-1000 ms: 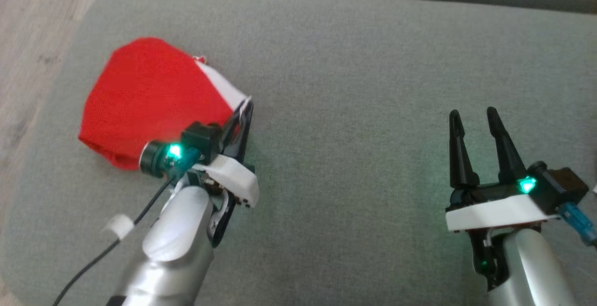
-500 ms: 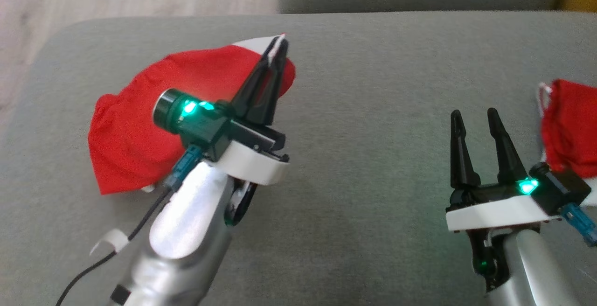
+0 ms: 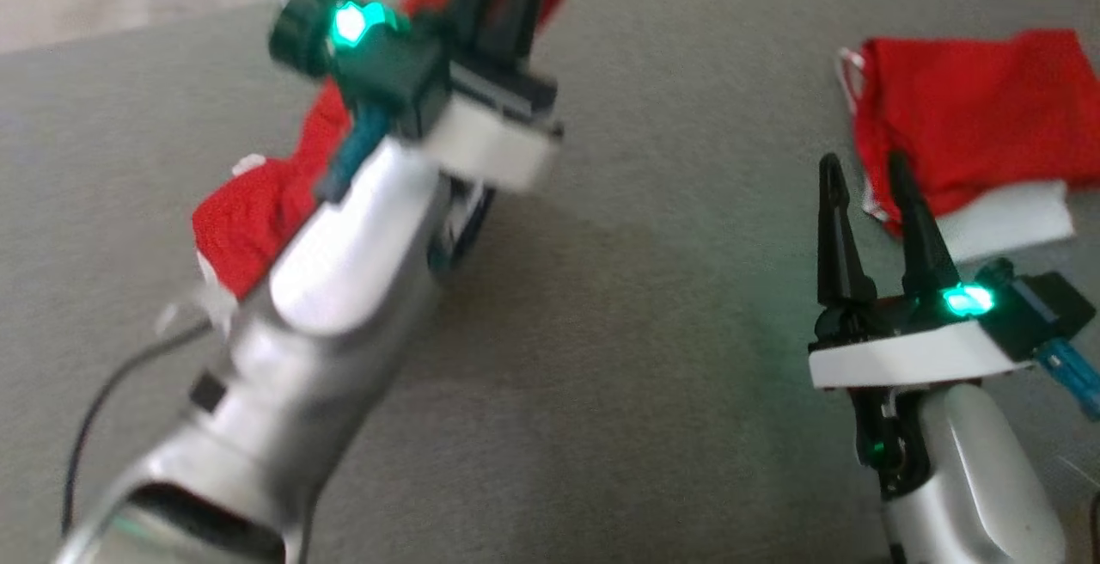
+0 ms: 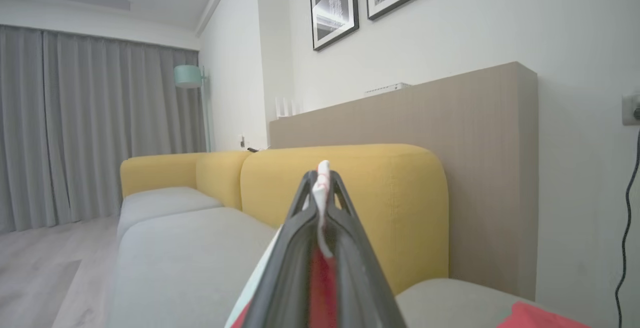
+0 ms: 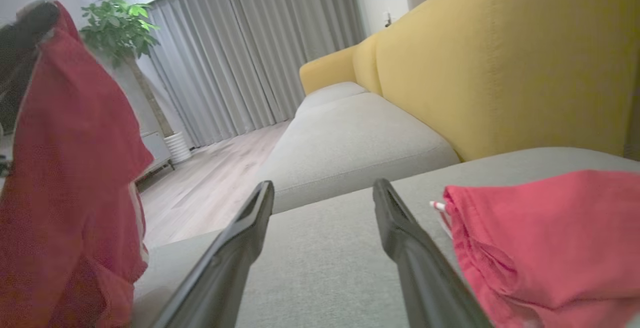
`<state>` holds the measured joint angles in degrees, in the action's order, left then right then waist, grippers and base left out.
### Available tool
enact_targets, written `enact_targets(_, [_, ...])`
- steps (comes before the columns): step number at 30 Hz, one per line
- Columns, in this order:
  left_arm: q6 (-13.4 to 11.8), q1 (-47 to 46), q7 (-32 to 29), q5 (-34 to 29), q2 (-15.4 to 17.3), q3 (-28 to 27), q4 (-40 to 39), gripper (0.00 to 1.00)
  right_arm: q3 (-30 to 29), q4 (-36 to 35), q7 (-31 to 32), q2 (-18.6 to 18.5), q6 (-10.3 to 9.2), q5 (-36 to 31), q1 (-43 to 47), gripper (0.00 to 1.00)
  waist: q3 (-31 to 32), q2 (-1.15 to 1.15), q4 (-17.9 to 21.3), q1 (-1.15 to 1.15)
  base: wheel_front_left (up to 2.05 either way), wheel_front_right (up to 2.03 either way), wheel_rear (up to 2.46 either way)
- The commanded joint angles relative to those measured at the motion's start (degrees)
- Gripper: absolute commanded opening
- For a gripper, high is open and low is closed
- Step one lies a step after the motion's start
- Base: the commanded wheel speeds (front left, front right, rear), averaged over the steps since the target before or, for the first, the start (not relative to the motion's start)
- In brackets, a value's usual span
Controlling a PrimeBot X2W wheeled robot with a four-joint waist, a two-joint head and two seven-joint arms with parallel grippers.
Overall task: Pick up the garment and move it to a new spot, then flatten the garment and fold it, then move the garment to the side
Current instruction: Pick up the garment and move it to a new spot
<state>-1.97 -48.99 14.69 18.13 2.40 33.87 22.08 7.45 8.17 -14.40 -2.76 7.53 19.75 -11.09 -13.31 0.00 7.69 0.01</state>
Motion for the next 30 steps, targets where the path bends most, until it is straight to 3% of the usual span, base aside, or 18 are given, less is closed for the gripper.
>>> enact_targets(1, [-0.6,-4.7,0.0,0.5,0.5,-1.6,-1.3,0.0,1.6,-2.2,-0.6,-0.1,-0.04,0.5,-1.9,1.0,-3.7,0.0,4.3,-0.01,0.0,0.0,0.0])
enact_targets(5, [-2.4,-11.3,0.2,2.0,0.5,-2.8,1.5,0.0,2.4,-2.7,-0.6,-0.1,-0.04,1.7,-2.9,1.0,-5.8,0.0,7.1,-0.01,0.0,0.0,0.0])
enact_targets(6, [-2.5,-12.5,0.2,2.2,0.5,-2.9,2.3,0.12,2.5,-2.7,-0.6,-0.1,-0.04,2.0,-3.0,1.0,-6.2,0.0,7.6,-0.01,0.0,0.0,0.0])
enact_targets(7, [-2.3,-13.3,0.3,2.8,0.5,-2.6,3.3,0.4,2.6,-2.8,-0.6,-0.1,-0.04,2.2,-3.1,1.0,-6.4,0.0,7.9,-0.01,0.0,0.0,0.0])
enact_targets(8, [-0.6,-14.0,0.2,4.4,0.5,-0.4,6.2,1.0,2.7,-2.7,-0.6,-0.1,-0.04,2.6,-3.2,1.0,-6.7,0.0,8.3,-0.01,0.0,0.0,0.0])
enact_targets(12, [1.9,-13.8,-1.3,6.0,0.5,5.1,11.8,1.0,2.8,-2.6,-0.6,-0.1,-0.04,2.8,-3.3,1.0,-6.9,0.0,7.9,-0.01,0.0,0.0,0.0])
enact_targets(18, [1.4,-12.0,-0.5,8.8,0.5,7.4,15.8,1.0,1.8,-2.3,-0.6,-0.1,-0.04,1.7,-3.2,1.0,-5.8,0.0,4.9,-0.01,0.0,0.0,0.0])
enact_targets(24, [-0.5,-8.0,0.2,9.4,1.6,4.3,14.6,1.0,0.2,-2.0,-0.6,-0.1,-0.04,-0.4,-2.0,1.0,-2.7,0.0,-0.3,-0.01,0.0,0.0,0.0])
enact_targets(30, [-2.1,3.7,0.3,7.7,6.2,-1.1,6.4,1.0,-1.4,-1.6,-0.6,-0.1,-0.04,-2.1,0.2,1.0,1.2,0.0,-6.2,-0.01,0.0,0.0,0.0])
